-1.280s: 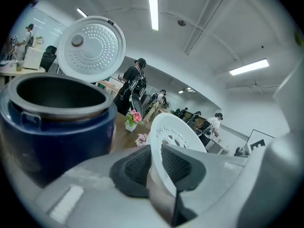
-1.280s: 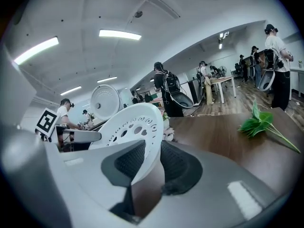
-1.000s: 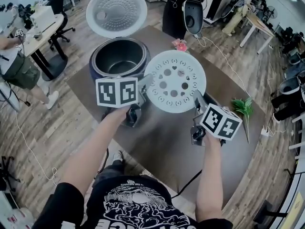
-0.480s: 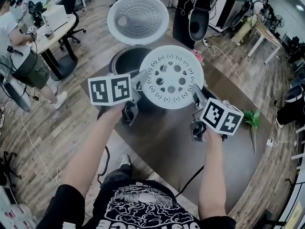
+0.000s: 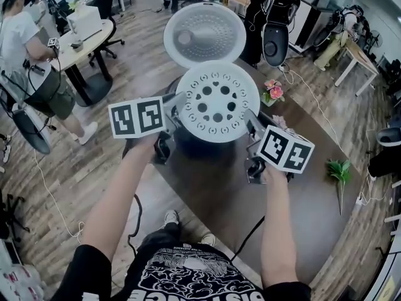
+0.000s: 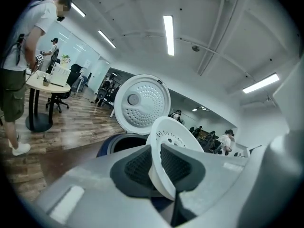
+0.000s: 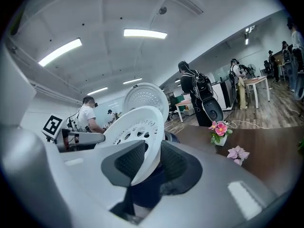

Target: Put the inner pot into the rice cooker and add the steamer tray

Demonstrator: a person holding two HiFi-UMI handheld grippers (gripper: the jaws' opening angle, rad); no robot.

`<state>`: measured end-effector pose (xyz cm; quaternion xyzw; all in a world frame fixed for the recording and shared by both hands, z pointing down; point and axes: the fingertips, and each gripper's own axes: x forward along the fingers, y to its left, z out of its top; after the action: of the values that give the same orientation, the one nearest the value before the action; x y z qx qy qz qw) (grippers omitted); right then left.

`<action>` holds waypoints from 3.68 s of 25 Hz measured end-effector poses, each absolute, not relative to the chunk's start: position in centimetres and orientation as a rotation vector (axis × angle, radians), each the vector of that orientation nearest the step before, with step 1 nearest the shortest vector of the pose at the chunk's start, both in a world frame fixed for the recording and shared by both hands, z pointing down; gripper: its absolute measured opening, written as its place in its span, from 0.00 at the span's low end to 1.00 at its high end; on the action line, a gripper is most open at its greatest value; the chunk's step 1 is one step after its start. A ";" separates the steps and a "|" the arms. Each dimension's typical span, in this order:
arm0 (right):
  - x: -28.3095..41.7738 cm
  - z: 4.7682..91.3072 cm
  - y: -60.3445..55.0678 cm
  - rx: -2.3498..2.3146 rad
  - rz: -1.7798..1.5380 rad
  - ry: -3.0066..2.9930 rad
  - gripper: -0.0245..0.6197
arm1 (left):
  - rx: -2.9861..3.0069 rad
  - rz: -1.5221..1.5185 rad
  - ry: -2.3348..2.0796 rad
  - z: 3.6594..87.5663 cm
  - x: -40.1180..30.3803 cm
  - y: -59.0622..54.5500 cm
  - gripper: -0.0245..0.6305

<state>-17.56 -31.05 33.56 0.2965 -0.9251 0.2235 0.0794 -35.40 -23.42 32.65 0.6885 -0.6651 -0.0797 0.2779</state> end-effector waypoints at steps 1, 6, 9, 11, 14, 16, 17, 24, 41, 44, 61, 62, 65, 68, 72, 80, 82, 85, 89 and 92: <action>-18.3 33.6 -31.1 0.881 0.677 -2.769 0.20 | 1.844 -0.217 -1.790 32.6 -36.1 -23.4 0.14; -19.8 34.4 -31.6 0.867 0.710 -2.769 0.20 | 1.829 -0.230 -1.805 32.9 -37.8 -24.0 0.13; -20.0 35.0 -32.2 0.878 0.716 -2.758 0.20 | 1.823 -0.227 -1.798 33.6 -38.0 -24.6 0.13; -20.2 35.1 -32.4 0.887 0.716 -2.752 0.20 | 1.823 -0.225 -1.790 33.9 -38.3 -25.0 0.13; -20.4 35.4 -33.0 0.906 0.715 -2.737 0.20 | 1.829 -0.225 -1.776 34.2 -38.6 -25.7 0.13; -20.7 36.0 -33.4 0.920 0.712 -2.722 0.20 | 1.831 -0.217 -1.774 34.7 -38.9 -26.1 0.13; -20.8 36.3 -33.5 0.927 0.712 -2.713 0.20 | 1.830 -0.210 -1.775 35.0 -39.0 -26.3 0.13; -21.1 37.9 -34.0 0.939 0.723 -2.667 0.20 | 1.816 -0.166 -1.776 36.5 -39.2 -26.7 0.13; -21.4 38.5 -34.7 0.987 0.584 -2.604 0.23 | 1.847 0.116 -1.912 37.9 -39.1 -27.5 0.17; -21.6 38.5 -34.8 0.998 0.551 -2.593 0.23 | 1.852 0.159 -1.928 38.2 -39.3 -27.7 0.18; -21.2 38.8 -34.7 1.034 0.432 -2.554 0.25 | 1.850 0.316 -1.956 39.8 -38.9 -27.1 0.23; -21.1 38.9 -34.7 1.038 0.430 -2.553 0.25 | 1.856 0.324 -1.960 39.9 -38.8 -27.1 0.23; -21.0 39.0 -34.7 1.038 0.435 -2.552 0.25 | 1.862 0.334 -1.968 39.8 -38.8 -27.0 0.23; -20.8 38.8 -34.5 1.043 0.437 -2.559 0.25 | 1.871 0.320 -1.975 39.3 -38.7 -26.9 0.23; -20.2 38.1 -34.2 1.074 0.434 -2.579 0.25 | 1.914 0.289 -1.983 38.0 -37.6 -26.8 0.23; -16.1 36.7 -32.9 1.165 0.383 -2.578 0.24 | 2.057 0.250 -1.949 35.8 -32.7 -27.6 0.23; -14.1 36.4 -32.7 1.207 0.374 -2.569 0.23 | 2.095 0.225 -1.924 35.2 -30.9 -27.9 0.23; -10.8 36.1 -32.3 1.274 0.363 -2.550 0.21 | 2.146 0.158 -1.869 34.4 -27.8 -28.0 0.23; -5.8 35.8 -31.8 1.372 0.356 -2.510 0.19 | 2.238 0.178 -1.782 34.3 -23.0 -28.7 0.23; -2.3 35.6 -31.4 1.445 0.364 -2.482 0.18 | 2.296 0.225 -1.728 34.8 -19.9 -29.1 0.23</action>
<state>-2.32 -31.38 35.62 0.4954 -0.8508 0.1246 0.1231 -19.94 -29.09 34.83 0.7899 -0.5944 0.0773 0.1294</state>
